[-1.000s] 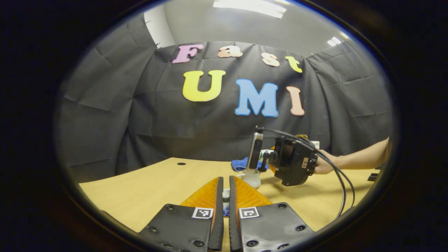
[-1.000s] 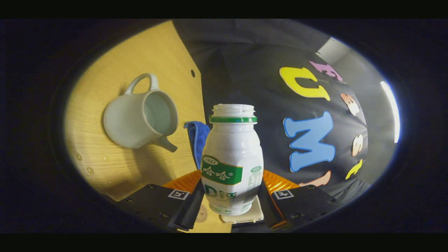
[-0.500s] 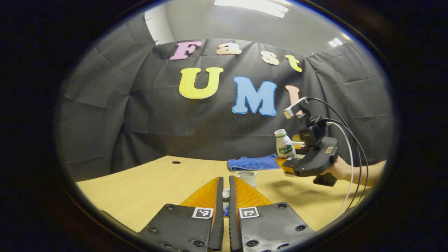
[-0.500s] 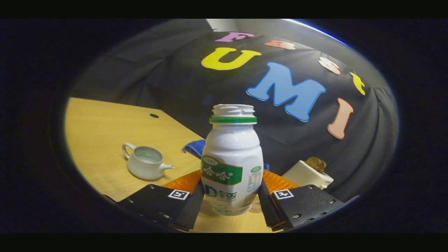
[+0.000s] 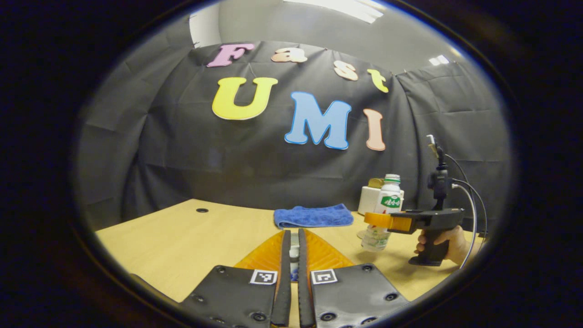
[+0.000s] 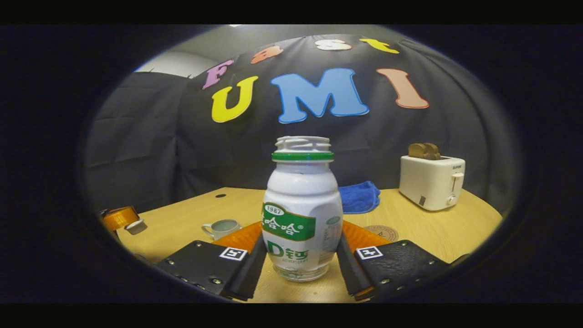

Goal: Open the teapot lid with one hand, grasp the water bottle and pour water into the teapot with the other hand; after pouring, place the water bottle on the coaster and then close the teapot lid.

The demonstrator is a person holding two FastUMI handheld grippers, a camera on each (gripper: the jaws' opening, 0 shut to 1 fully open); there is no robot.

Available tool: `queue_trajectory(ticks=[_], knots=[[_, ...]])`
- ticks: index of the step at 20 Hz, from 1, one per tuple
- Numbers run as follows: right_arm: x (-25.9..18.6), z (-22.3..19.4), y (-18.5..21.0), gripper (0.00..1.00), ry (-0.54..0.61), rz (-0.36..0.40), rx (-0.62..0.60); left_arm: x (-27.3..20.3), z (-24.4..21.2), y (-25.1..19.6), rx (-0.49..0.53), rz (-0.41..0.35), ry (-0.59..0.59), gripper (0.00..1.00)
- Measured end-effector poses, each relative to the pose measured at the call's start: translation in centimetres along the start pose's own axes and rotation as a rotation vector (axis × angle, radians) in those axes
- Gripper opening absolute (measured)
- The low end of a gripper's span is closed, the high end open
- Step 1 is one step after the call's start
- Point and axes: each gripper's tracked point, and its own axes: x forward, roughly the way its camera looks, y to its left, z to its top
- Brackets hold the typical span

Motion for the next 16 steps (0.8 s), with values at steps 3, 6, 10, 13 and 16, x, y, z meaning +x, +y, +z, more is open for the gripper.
queue_trajectory(ticks=[3,6,10,13,16], knots=[[-0.3,0.3,-1.6,0.72,-0.016,-0.024,0.043,3.1,0.0,-0.8,-0.017,-0.029,0.008,0.13],[-0.4,0.5,-2.1,0.72,-0.019,-0.028,0.062,6.1,-0.6,-0.3,-0.003,-0.025,0.032,0.13],[-0.4,1.0,-3.2,0.72,-0.032,-0.059,0.026,9.7,-0.8,-0.1,0.05,-0.016,0.049,0.17],[-0.7,1.3,-3.6,0.72,-0.043,-0.066,0.03,12.0,-2.5,-0.3,0.064,-0.019,0.071,0.13],[-0.7,1.6,-4.0,0.72,-0.05,-0.083,0.017,14.1,-3.6,-0.3,0.097,-0.009,0.091,0.17]])
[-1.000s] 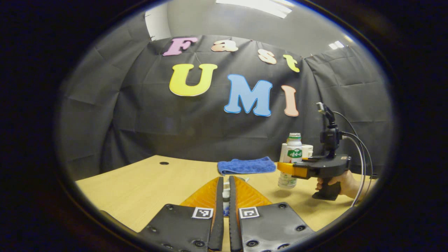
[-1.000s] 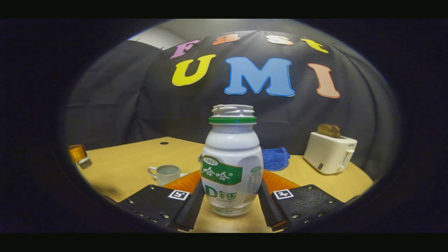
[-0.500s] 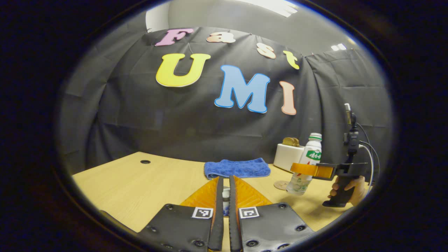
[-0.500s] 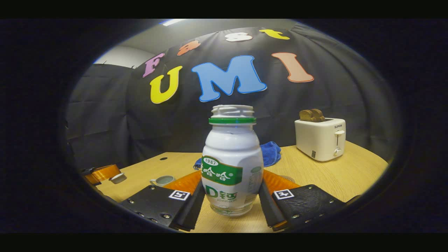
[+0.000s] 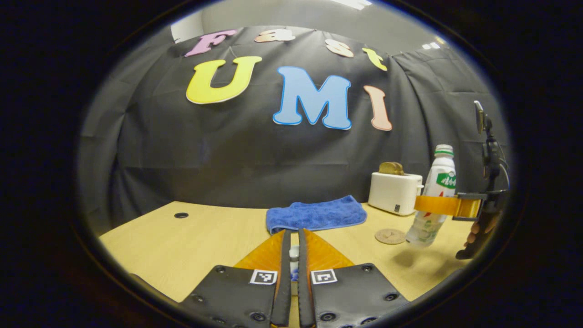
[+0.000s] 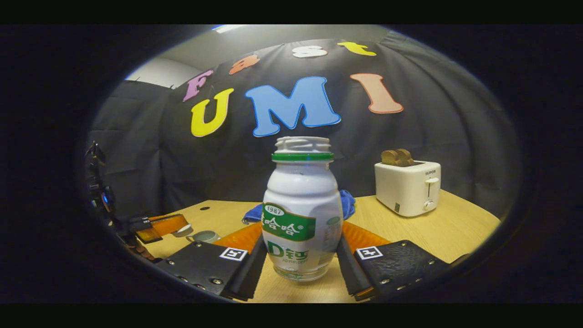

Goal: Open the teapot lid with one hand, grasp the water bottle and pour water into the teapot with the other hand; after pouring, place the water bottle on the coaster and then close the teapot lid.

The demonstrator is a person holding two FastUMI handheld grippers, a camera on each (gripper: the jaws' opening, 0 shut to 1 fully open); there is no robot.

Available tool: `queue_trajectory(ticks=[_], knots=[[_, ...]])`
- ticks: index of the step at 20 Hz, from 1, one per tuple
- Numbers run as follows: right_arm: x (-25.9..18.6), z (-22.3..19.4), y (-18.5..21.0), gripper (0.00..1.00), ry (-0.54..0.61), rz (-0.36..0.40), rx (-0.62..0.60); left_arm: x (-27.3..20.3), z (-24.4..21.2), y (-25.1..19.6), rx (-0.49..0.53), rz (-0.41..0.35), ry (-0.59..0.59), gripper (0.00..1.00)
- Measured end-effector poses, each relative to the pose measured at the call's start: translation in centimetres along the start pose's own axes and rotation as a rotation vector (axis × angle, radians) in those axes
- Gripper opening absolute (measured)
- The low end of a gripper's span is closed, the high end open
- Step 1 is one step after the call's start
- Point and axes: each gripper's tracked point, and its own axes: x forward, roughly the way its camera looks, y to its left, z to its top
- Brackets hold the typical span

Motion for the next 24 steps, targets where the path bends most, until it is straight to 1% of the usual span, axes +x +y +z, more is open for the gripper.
queue_trajectory(ticks=[1,2,5,6,9,10,11,12,15,16,17,18,20,21,22,23,24], knots=[[0.0,-0.1,-0.1,0.72,0.001,-0.003,-0.004,0.5,-0.4,0.1,0.006,0.002,0.008,0.17],[0.1,-0.1,-0.1,0.72,0.003,-0.004,-0.006,1.1,-0.8,0.0,0.009,0.0,0.016,0.13],[0.1,-0.2,-0.3,0.72,0.003,-0.009,-0.011,2.3,-1.8,0.1,0.045,0.02,0.039,0.13],[0.1,-0.1,-0.4,0.72,0.002,-0.012,-0.014,2.6,-2.0,0.1,0.055,0.022,0.042,0.17],[0.1,0.0,-0.6,0.72,-0.002,-0.02,-0.017,3.1,-2.3,-0.2,0.057,0.015,0.048,0.17],[0.2,-0.1,-0.7,0.72,0.001,-0.021,-0.015,3.2,-2.4,-0.3,0.062,0.013,0.05,0.13],[0.2,-0.3,-0.6,0.72,0.004,-0.019,-0.011,3.3,-2.7,-0.3,0.062,0.012,0.052,0.17],[0.3,-0.4,-0.5,0.72,0.008,-0.015,-0.006,3.4,-2.9,-0.3,0.067,0.012,0.054,0.13],[0.5,-0.9,-0.6,0.72,0.018,-0.023,-0.014,3.7,-3.7,-0.1,0.057,0.01,0.072,0.13],[0.6,-1.0,-0.7,0.72,0.017,-0.023,-0.012,3.6,-3.7,-0.1,0.048,0.009,0.073,0.17],[0.6,-1.0,-0.7,0.72,0.016,-0.024,-0.01,3.7,-3.5,0.1,0.043,0.01,0.068,0.13],[0.6,-1.0,-0.8,0.72,0.014,-0.028,-0.012,3.7,-3.6,0.0,0.038,0.006,0.069,0.14],[0.8,-1.2,-1.0,0.72,0.014,-0.042,-0.021,3.5,-3.4,-0.3,0.027,-0.005,0.067,0.25],[0.9,-1.5,-1.1,0.72,0.018,-0.048,-0.023,3.1,-3.1,-0.1,0.025,-0.005,0.055,0.22],[1.0,-1.5,-1.1,0.72,0.021,-0.048,-0.022,2.7,-2.5,-0.1,0.023,-0.009,0.04,0.24],[1.0,-1.5,-1.0,0.72,0.021,-0.049,-0.02,2.2,-1.8,0.0,0.018,-0.011,0.021,0.3],[1.1,-1.2,-1.1,0.72,0.017,-0.054,-0.026,1.6,-0.9,0.2,0.011,-0.014,-0.006,0.28]])
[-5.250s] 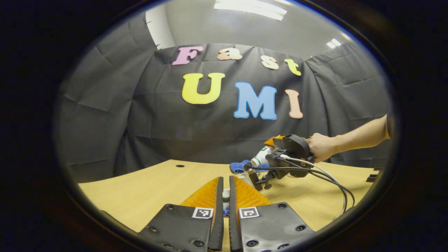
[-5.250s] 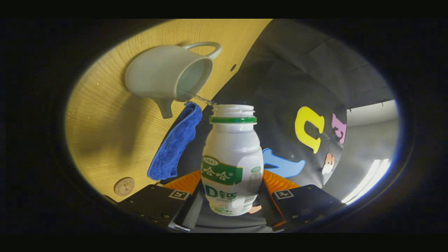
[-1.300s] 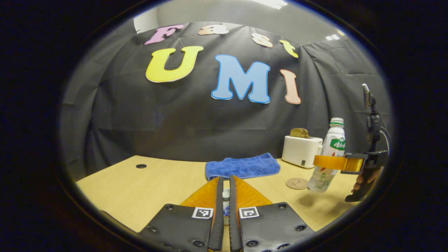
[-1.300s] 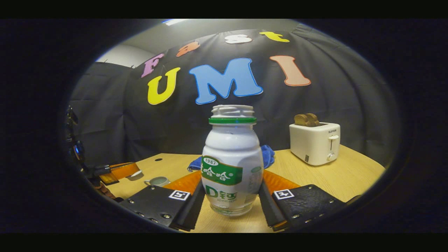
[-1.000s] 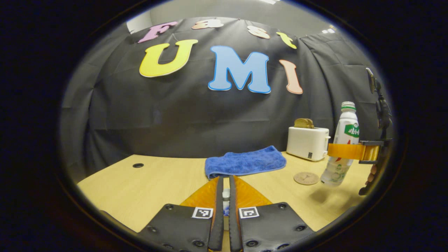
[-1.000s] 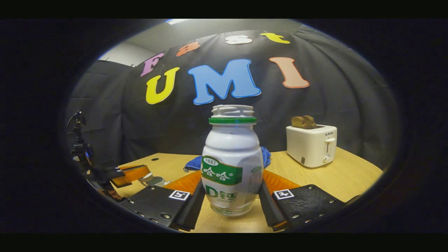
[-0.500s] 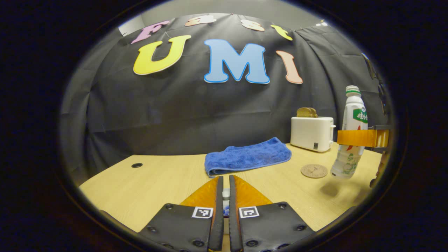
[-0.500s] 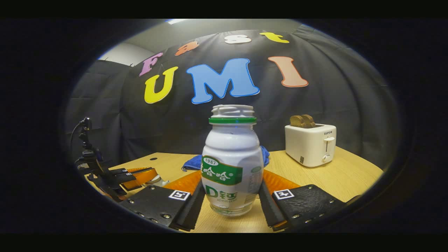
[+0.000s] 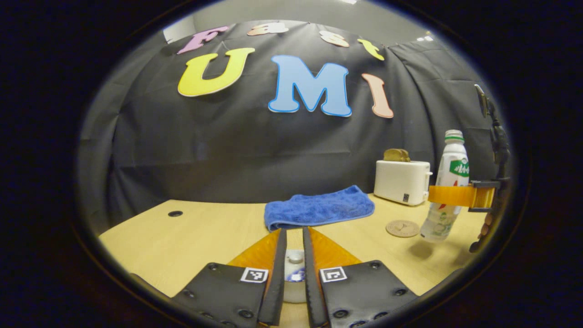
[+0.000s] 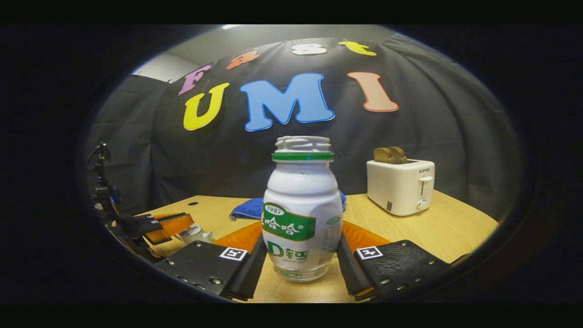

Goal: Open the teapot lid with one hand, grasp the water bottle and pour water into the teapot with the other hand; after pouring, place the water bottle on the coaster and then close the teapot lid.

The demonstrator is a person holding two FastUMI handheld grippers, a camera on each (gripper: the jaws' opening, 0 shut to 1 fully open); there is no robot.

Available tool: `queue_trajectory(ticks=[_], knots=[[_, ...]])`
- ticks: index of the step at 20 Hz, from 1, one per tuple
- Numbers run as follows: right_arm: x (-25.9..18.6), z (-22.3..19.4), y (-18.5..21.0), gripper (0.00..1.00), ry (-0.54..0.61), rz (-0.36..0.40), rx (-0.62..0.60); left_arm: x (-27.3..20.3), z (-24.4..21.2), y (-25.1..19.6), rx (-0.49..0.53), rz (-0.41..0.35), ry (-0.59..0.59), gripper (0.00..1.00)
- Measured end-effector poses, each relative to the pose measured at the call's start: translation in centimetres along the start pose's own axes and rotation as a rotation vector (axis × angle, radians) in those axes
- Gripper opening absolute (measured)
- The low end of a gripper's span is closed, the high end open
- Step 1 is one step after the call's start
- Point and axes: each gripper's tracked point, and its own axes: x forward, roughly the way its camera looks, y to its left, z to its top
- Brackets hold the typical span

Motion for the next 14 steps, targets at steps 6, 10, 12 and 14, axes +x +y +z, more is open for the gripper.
queue_trajectory(ticks=[6,10,12,14], knots=[[2.3,2.3,-3.1,0.72,-0.027,-0.08,-0.049,-5.7,8.5,0.9,-0.047,0.018,-0.26,0.96],[5.7,1.6,-4.6,0.72,0.0,-0.114,-0.083,-7.3,10.4,0.4,-0.065,-0.01,-0.337,0.94],[7.0,1.2,-4.9,0.72,0.009,-0.12,-0.08,-6.9,9.9,0.3,-0.059,-0.009,-0.322,0.94],[8.1,0.6,-5.4,0.72,0.015,-0.132,-0.093,-6.6,9.6,0.4,-0.056,-0.007,-0.313,0.94]])
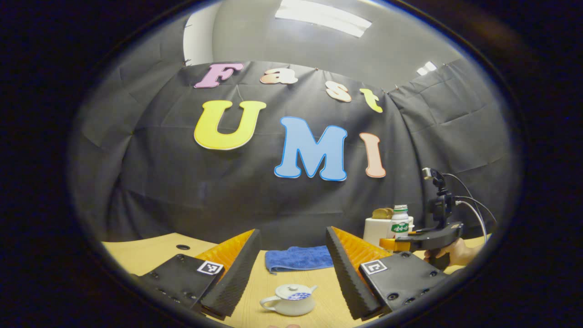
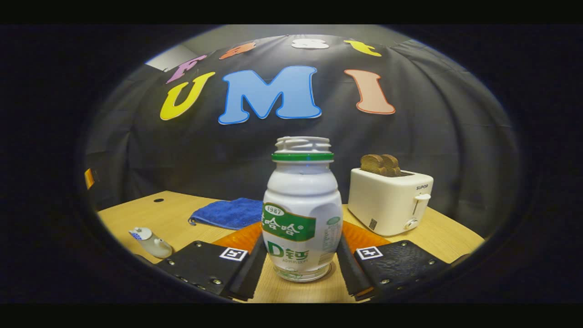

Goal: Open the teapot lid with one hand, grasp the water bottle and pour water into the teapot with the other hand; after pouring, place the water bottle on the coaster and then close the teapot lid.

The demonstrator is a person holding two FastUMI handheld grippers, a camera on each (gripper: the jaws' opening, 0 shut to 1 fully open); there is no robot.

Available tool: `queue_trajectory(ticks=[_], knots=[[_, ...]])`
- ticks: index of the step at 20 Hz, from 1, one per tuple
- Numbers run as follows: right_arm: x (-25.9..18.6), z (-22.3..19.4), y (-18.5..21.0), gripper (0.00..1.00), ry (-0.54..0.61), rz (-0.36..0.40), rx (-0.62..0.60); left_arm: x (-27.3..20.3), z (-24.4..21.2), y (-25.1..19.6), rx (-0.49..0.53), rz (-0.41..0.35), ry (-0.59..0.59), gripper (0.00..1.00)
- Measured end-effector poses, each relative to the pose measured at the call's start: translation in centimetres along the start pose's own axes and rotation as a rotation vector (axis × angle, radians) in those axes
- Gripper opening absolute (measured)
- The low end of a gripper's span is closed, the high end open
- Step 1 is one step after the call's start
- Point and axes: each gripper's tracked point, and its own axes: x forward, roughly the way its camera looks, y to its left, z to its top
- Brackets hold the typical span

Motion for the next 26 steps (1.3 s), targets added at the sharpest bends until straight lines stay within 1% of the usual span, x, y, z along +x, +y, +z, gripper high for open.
queue_trajectory(ticks=[2,8,9,10,15,17,18,19,20,21,23,26], knots=[[0.9,-0.9,-0.1,0.72,0.011,-0.006,-0.024,0.0,0.1,0.0,0.001,0.001,0.0,0.95],[2.0,-2.7,-0.5,0.72,0.026,-0.015,-0.017,0.2,-0.8,-0.4,-0.001,-0.008,0.02,0.95],[2.1,-2.7,-0.4,0.87,0.021,-0.011,-0.017,0.1,-0.9,-0.5,0.001,-0.008,0.021,0.94],[2.2,-2.7,-0.3,0.72,0.023,-0.011,-0.015,0.1,-0.8,-0.5,0.004,-0.009,0.023,0.94],[2.3,-2.8,-0.3,0.72,0.017,-0.013,-0.012,0.2,-1.3,-0.7,0.011,-0.01,0.031,0.95],[2.3,-3.4,-0.3,0.76,0.037,-0.026,-0.024,0.2,-1.3,-0.7,0.012,-0.011,0.032,0.94],[2.2,-3.4,-0.5,0.66,0.042,-0.037,-0.045,0.1,-1.2,-0.8,0.011,-0.015,0.033,0.94],[1.9,-3.5,-0.4,0.96,0.038,-0.039,-0.062,0.2,-1.3,-1.0,0.009,-0.021,0.033,0.94],[1.7,-3.3,-0.1,0.98,0.031,-0.034,-0.069,0.2,-1.1,-1.0,0.007,-0.024,0.032,0.95],[1.4,-3.0,0.0,0.98,0.018,-0.035,-0.075,0.2,-1.1,-1.1,0.008,-0.025,0.029,0.95],[0.1,-2.1,-0.3,0.98,-0.013,-0.064,-0.097,0.0,-1.0,-1.1,0.015,-0.024,0.023,0.95],[-4.2,-1.8,0.0,0.98,-0.046,-0.086,-0.09,0.0,-1.5,-1.8,0.02,-0.041,0.036,0.95]])
